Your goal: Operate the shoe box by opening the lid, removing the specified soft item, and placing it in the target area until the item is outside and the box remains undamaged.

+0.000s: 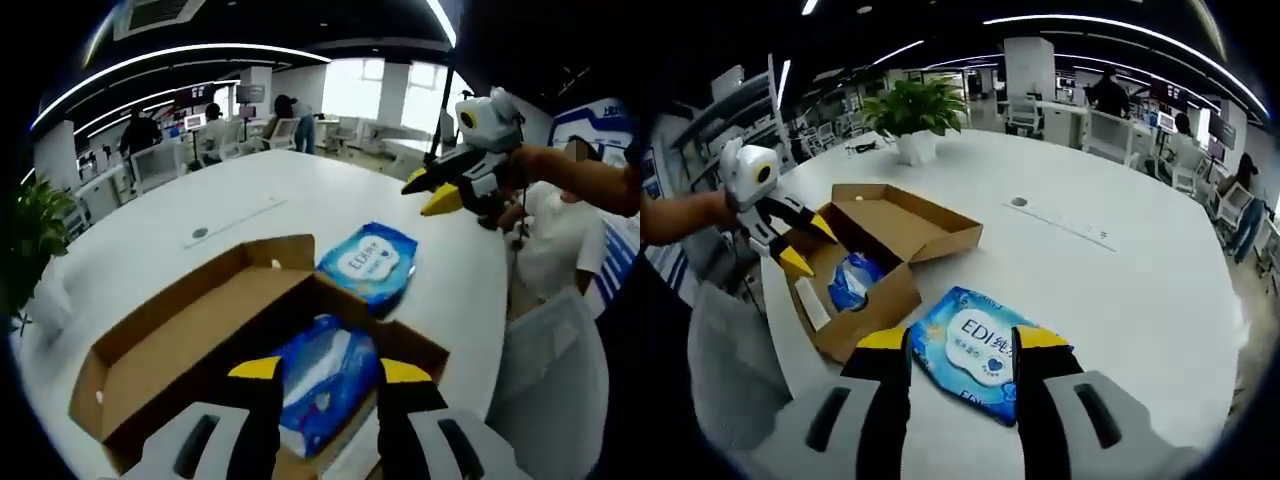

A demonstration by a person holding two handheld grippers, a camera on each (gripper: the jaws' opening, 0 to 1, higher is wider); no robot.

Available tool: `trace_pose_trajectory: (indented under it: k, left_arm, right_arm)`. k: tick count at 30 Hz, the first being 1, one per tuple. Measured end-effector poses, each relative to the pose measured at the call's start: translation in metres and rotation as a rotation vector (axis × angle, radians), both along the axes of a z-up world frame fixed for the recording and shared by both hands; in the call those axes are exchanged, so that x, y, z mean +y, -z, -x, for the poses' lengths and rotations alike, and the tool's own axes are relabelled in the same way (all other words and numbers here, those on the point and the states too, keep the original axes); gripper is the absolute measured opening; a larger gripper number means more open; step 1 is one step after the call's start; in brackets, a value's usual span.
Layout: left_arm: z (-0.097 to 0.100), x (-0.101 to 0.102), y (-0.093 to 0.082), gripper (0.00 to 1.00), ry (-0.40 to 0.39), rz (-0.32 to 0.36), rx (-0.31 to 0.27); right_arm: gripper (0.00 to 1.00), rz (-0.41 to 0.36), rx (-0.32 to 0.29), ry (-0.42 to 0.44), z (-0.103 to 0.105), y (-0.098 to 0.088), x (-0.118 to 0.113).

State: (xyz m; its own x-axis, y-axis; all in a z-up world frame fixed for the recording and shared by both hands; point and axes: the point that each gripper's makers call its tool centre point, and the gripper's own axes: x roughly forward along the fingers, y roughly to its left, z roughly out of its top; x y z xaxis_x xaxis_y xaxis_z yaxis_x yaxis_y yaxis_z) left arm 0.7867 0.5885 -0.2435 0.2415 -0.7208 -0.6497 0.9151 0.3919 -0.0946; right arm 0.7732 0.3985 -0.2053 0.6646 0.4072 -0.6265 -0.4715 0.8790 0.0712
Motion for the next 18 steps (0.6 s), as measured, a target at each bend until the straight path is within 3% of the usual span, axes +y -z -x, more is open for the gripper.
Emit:
trace_pose_trajectory:
  k: [9, 18]
  left_arm:
    - [-0.002, 0.012, 0.008, 0.33, 0.040, -0.021, -0.006]
    - [0.001, 0.012, 0.016, 0.28, 0.110, -0.050, 0.001]
  right_arm:
    - [0.38, 0.053, -0.011, -0.118, -0.001, -0.010, 0.037]
    - [0.35, 0.103, -0.013, -0.236, -0.007, -0.006, 0.072]
